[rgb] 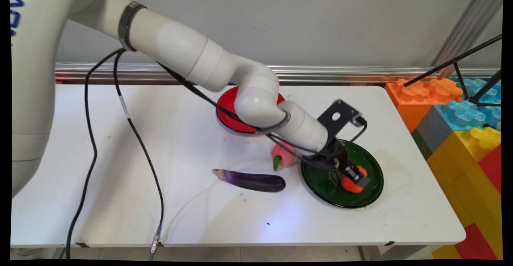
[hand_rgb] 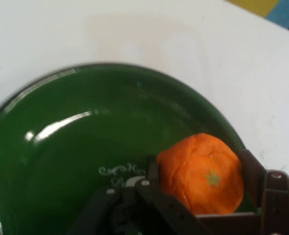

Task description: Place the picked object on the table

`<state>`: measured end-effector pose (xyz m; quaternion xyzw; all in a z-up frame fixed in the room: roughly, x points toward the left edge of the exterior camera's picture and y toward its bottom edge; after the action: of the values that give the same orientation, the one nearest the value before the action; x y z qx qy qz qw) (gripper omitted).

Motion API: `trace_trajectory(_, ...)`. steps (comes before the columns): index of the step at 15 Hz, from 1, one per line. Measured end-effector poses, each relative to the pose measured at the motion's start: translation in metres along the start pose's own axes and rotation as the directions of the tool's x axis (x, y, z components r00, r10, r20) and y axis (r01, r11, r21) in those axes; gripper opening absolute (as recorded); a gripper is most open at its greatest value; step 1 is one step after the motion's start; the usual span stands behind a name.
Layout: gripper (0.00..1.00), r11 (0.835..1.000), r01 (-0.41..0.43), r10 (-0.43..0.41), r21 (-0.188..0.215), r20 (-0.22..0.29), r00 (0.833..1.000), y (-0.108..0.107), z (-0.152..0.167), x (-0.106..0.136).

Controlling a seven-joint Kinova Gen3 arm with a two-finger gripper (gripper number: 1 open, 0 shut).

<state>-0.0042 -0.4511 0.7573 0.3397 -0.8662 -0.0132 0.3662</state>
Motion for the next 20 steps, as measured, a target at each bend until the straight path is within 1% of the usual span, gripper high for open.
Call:
trace_trajectory(2, 0.0, 1.0, -0.01, 0.01, 0.002, -0.01, 1.0, 0.0, -0.012, 0.009)
trace_trajectory(6, 0.0, 0.999, -0.039, 0.038, -0.005, -0.026, 0.999, 0.002, -0.047, 0.029)
trace_trajectory(8, 0.0, 0.998, -0.055, 0.054, -0.013, -0.028, 0.998, 0.004, -0.064, 0.038)
trace_trajectory(9, 0.0, 0.997, -0.069, 0.069, -0.018, -0.026, 0.997, 0.006, -0.078, 0.045)
trace_trajectory(12, 0.0, 0.994, -0.105, 0.105, -0.026, -0.015, 0.994, 0.011, -0.109, 0.059)
trace_trajectory(13, 0.0, 0.992, -0.126, 0.125, -0.029, -0.006, 0.992, 0.013, -0.123, 0.064)
trace_trajectory(16, 0.0, 0.983, -0.182, 0.183, -0.032, 0.026, 0.983, 0.018, -0.152, 0.072)
trace_trajectory(20, 0.0, 0.962, -0.273, 0.274, -0.023, 0.09, 0.957, 0.017, -0.19, 0.075)
